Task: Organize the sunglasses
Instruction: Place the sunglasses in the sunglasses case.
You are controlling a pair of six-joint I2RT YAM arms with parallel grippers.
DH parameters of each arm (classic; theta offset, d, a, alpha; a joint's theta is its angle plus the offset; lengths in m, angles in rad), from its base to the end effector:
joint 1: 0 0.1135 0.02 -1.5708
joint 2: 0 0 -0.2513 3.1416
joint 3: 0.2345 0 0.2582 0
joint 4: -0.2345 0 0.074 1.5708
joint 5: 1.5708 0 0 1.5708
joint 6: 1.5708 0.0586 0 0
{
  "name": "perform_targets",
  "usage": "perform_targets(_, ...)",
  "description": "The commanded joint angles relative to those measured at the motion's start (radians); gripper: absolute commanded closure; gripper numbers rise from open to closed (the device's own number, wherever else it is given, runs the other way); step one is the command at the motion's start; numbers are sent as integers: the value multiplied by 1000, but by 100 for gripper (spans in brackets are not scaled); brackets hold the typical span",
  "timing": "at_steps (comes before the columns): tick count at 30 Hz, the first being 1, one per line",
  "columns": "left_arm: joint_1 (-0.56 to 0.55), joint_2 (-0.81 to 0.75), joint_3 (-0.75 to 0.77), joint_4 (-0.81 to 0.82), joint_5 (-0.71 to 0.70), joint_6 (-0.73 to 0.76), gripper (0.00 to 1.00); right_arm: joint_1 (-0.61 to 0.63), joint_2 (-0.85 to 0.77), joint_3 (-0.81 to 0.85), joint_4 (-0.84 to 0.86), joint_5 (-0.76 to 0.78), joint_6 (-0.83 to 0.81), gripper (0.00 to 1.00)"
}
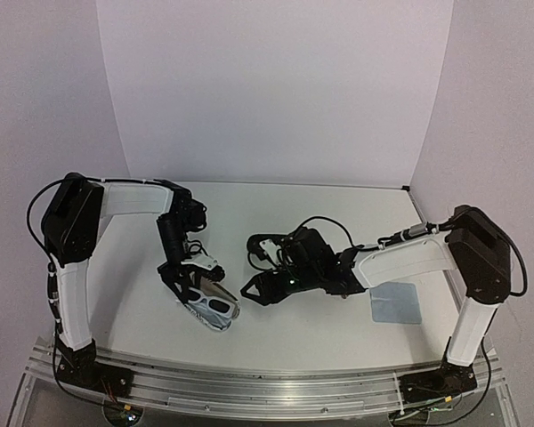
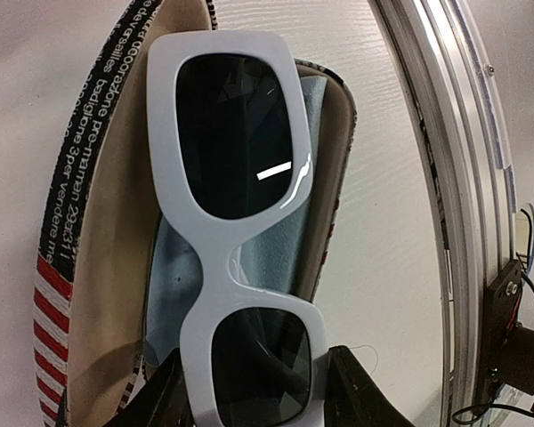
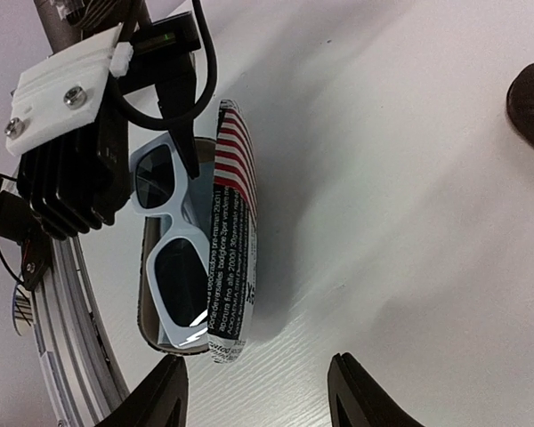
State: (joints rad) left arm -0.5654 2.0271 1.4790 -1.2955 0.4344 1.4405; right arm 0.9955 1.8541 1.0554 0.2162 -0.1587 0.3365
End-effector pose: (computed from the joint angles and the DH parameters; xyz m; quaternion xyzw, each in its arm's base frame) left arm 0.2756 -0.2041 0.1370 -0.7998 -0.5450 0.2496 0.0298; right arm 0.2200 0.3562 0.1442 -0.3195 0.8182 0.3470 0.3286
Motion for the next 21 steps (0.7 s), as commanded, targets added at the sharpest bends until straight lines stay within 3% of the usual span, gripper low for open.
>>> perform_targets(1, -9, 11, 42, -64, 39, -6, 100, 14, 31, 18, 45, -72, 58, 45)
perform_targets(11, -37, -11, 4, -55, 86, -76, 100, 40, 64, 5, 79, -132, 78, 47)
perform_targets(21, -51, -18, -15, -59, 106, -114, 100, 47, 96, -5, 80, -37, 120, 68)
